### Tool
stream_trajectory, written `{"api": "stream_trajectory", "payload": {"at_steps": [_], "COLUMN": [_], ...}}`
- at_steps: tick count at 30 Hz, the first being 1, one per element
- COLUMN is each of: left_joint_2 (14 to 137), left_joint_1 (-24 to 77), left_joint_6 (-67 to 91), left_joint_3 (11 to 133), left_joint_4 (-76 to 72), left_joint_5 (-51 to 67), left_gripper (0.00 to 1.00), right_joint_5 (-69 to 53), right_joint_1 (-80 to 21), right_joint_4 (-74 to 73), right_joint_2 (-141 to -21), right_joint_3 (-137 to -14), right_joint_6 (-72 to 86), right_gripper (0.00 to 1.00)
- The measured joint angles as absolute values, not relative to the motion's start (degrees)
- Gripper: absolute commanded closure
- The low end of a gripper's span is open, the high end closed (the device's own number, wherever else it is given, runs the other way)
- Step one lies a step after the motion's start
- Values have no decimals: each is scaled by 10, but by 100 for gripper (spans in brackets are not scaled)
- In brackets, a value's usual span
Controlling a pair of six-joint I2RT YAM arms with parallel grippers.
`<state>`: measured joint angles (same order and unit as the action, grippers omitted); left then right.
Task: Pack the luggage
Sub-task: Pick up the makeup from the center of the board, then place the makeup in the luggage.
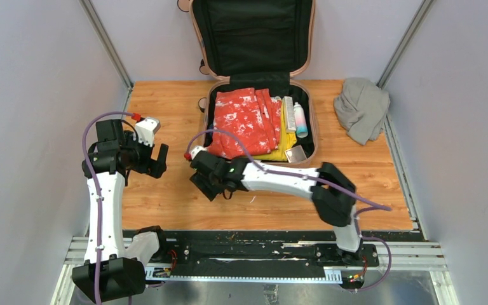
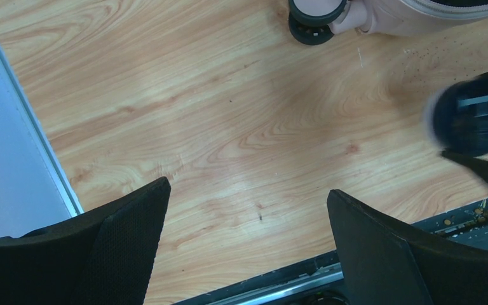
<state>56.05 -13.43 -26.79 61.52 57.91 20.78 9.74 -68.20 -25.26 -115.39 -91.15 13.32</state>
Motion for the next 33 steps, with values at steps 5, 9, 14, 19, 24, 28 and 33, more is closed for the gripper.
{"api": "stream_trajectory", "payload": {"at_steps": [5, 9, 14, 19, 24, 28, 33], "left_joint_2": [561, 561, 561, 561, 561, 561, 561], "left_joint_1": [-134, -134, -134, -134, -134, -134, -134], "left_joint_6": [-268, -267, -265, -264, -264, -264, -264], "left_joint_3": [615, 615, 615, 615, 615, 615, 615], "left_joint_4": [581, 584, 585, 585, 585, 585, 585], "left_joint_5": [209, 213, 215, 218, 219, 219, 218], "left_gripper": [0, 0, 0, 0, 0, 0, 0], "right_joint_5": [103, 109, 120, 115, 107, 102, 93], "right_joint_1": [-635, -520, -365, -290, -260, -253, -253], "right_joint_4": [-266, -266, -279, -302, -300, -298, -296], "right_joint_2": [-987, -882, -856, -895, -939, -980, -1008], "right_joint_3": [-875, -834, -750, -709, -712, -728, -745], "right_joint_6": [132, 134, 138, 143, 144, 144, 147], "right_gripper": [64, 66, 68, 68, 58, 48, 22]}}
